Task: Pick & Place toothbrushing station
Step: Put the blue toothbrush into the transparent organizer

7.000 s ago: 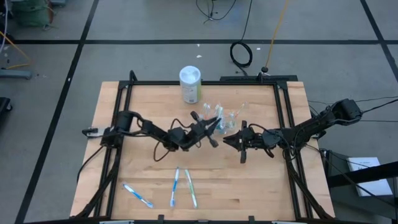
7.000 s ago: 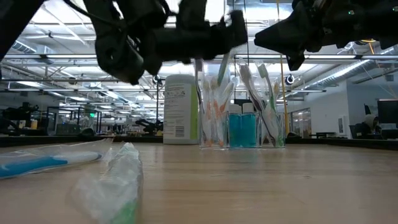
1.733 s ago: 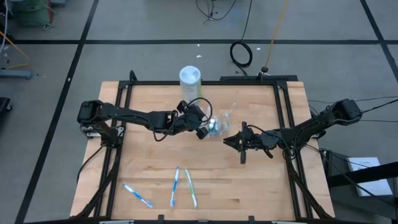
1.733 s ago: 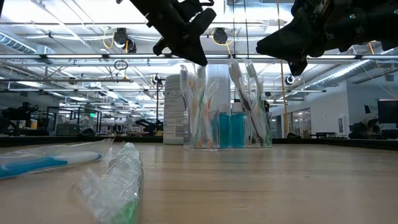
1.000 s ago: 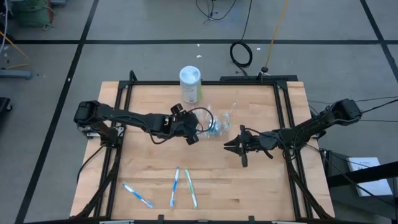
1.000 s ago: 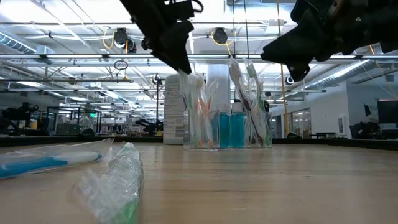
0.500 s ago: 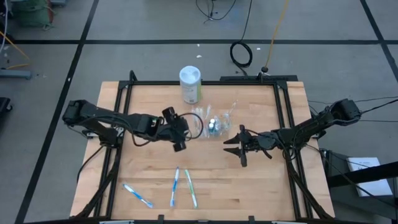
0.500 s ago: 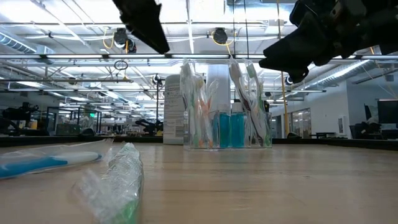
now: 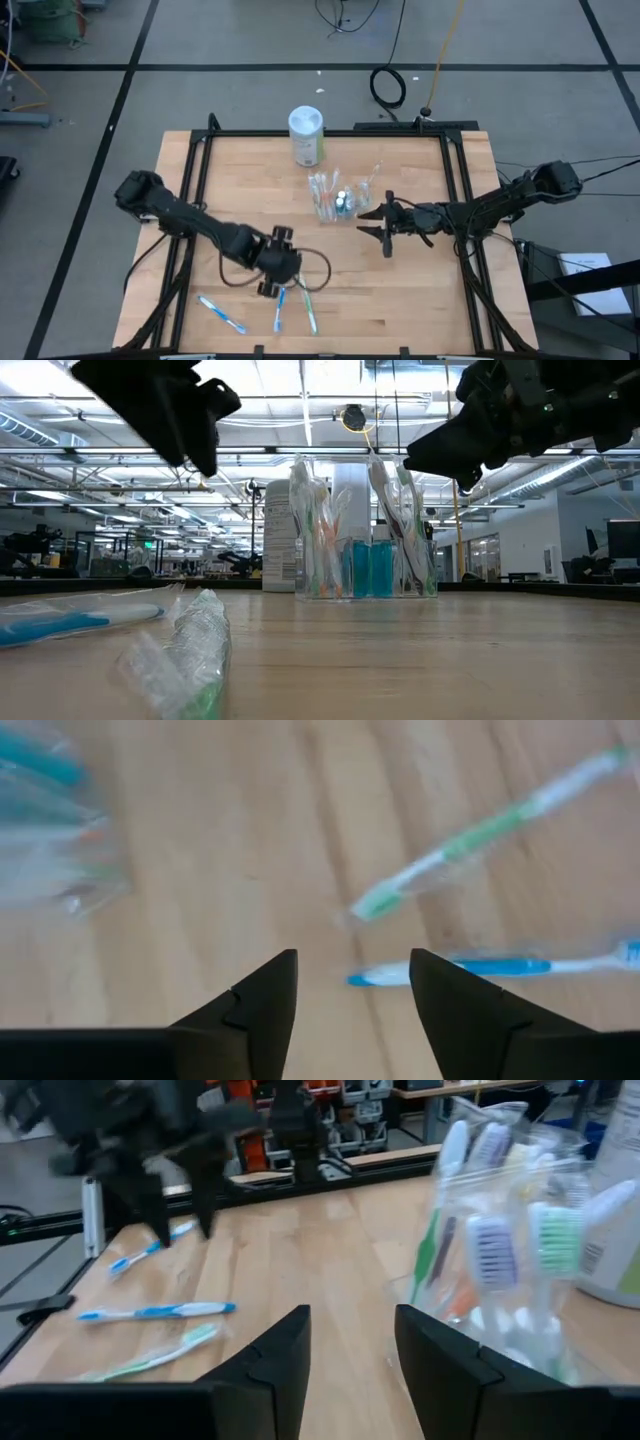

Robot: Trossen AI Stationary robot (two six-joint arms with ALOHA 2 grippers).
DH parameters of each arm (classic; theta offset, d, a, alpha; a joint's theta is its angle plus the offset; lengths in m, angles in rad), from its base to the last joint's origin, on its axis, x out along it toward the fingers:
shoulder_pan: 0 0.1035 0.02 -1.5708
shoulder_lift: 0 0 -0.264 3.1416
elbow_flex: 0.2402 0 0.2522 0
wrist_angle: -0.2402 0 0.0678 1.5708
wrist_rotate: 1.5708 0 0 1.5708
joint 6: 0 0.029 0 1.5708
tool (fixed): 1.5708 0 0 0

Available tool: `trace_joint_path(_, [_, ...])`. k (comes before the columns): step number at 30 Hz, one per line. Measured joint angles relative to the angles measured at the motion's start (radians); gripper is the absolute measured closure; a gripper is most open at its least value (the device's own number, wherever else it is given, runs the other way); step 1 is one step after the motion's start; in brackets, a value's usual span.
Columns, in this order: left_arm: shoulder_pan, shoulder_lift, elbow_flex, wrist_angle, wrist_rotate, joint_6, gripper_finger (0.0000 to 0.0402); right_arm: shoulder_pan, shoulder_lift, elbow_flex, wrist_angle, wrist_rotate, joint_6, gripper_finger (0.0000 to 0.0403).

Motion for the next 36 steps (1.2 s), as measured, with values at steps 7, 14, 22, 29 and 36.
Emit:
trace_joint_path(7, [-0.117, 0.111, 0.0, 0.001, 0.002, 0.549, 0.0229, -0.033, 0.0, 0.0, 0.012, -0.001, 0.0, 0.0263])
trace_joint_path(14, [-0.18, 0.248, 0.0, 0.092, -0.039, 0.884, 0.0249, -0.039, 0.0, 0.0, 0.055, -0.001, 0.0, 0.0263])
trace_joint_path(22, [-0.202, 0.312, 0.004, 0.125, -0.017, 0.911, 0.025, -0.039, 0.0, 0.0, 0.056, -0.002, 0.0, 0.0263])
trace_joint_path(29, [-0.173, 0.308, 0.003, 0.128, 0.05, 0.936, 0.0274, -0.039, 0.0, -0.001, 0.056, -0.002, 0.0, 0.0263])
trace_joint_path(36, [-0.128, 0.31, 0.002, 0.144, 0.08, 0.863, 0.0376, -0.038, 0.0, -0.001, 0.054, -0.002, 0.055, 0.0263])
